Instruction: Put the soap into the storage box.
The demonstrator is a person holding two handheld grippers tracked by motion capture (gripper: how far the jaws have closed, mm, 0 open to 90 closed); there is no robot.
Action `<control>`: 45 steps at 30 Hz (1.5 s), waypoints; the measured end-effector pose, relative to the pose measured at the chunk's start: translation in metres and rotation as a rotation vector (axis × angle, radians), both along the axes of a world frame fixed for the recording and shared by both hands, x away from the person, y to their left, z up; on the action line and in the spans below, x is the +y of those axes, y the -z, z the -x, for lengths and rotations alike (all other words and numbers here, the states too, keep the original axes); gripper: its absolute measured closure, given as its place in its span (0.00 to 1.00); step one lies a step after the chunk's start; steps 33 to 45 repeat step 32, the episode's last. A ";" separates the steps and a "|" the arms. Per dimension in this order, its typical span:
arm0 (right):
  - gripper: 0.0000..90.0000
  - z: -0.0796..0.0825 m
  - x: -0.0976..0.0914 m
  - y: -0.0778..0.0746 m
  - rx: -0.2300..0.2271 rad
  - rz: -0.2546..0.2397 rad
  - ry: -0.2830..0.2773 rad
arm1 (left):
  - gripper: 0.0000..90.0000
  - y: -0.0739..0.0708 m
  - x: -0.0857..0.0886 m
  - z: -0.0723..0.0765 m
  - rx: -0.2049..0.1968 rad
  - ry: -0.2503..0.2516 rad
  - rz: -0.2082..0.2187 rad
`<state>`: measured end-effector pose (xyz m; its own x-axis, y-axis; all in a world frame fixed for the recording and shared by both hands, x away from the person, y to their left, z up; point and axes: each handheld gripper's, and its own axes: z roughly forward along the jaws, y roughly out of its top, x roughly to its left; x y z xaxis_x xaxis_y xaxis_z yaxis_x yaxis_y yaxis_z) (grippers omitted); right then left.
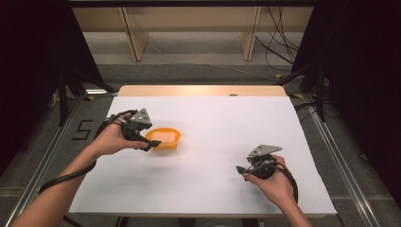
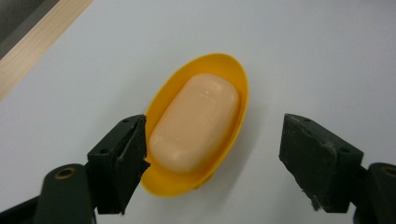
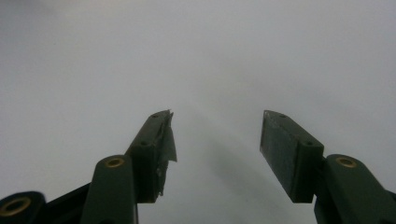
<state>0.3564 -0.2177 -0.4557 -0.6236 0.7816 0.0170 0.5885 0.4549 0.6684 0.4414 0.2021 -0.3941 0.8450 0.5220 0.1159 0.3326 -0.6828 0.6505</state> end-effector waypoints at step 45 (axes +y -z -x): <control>0.49 0.001 -0.001 -0.001 -0.012 0.007 -0.023 | 0.33 0.073 0.042 0.095 0.009 -0.167 0.052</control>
